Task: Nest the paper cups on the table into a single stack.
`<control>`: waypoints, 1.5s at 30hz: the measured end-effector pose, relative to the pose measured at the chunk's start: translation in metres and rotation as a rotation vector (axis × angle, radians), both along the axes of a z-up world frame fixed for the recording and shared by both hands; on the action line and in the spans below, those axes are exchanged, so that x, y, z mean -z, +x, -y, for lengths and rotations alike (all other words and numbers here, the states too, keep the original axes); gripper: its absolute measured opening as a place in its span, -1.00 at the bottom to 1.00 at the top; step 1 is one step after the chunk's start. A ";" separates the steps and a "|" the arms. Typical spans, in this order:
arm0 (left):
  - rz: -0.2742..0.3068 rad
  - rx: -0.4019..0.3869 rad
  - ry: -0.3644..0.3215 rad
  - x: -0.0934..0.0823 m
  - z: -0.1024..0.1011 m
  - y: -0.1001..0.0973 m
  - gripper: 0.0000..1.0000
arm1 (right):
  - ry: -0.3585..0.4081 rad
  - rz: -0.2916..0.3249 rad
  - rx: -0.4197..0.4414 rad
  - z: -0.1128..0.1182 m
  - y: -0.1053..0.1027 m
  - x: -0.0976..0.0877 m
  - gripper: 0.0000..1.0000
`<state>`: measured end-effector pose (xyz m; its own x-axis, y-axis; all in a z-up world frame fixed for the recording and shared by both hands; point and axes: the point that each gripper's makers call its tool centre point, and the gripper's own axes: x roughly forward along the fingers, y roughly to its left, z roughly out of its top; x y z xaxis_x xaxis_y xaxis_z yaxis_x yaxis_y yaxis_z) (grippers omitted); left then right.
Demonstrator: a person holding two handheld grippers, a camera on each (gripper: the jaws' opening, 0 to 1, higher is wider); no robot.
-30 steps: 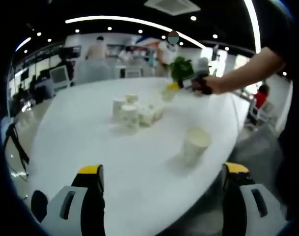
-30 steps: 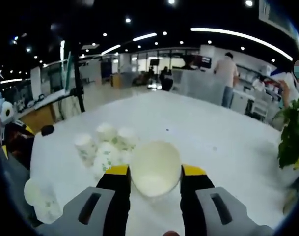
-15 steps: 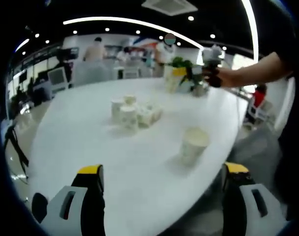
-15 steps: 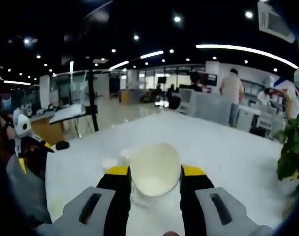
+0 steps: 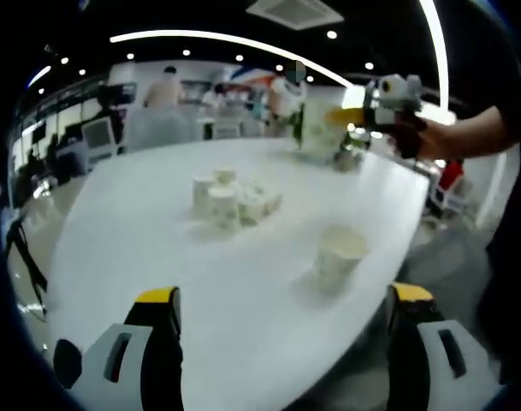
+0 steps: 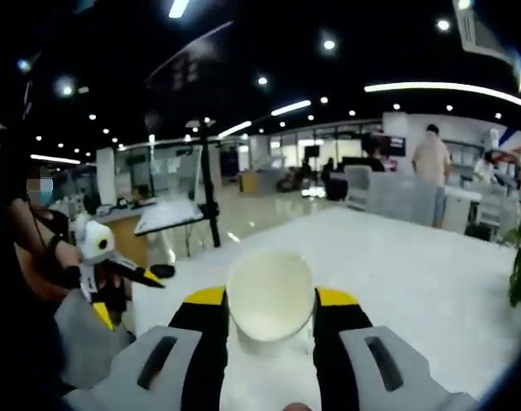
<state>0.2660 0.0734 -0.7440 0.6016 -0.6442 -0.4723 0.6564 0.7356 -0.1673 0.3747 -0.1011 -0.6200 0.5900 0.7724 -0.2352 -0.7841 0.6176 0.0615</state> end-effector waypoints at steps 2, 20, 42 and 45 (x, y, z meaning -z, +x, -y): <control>0.000 0.001 -0.008 -0.001 0.001 0.000 0.98 | 0.000 -0.012 -0.028 -0.007 -0.013 0.004 -0.31; -0.005 0.001 -0.016 0.002 -0.003 -0.008 0.98 | -0.087 -0.123 -0.145 -0.040 -0.079 0.080 -0.31; -0.020 -0.025 -0.018 0.005 -0.007 -0.008 0.98 | -0.196 -0.154 -0.172 -0.045 -0.090 0.135 0.03; -0.021 -0.022 -0.023 0.005 -0.005 -0.008 0.98 | -0.203 -0.171 -0.166 -0.043 -0.089 0.140 0.17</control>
<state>0.2578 0.0782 -0.7487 0.6058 -0.6419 -0.4701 0.6361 0.7456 -0.1984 0.2854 -0.0581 -0.7599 0.3988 0.7819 -0.4791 -0.8639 0.4955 0.0897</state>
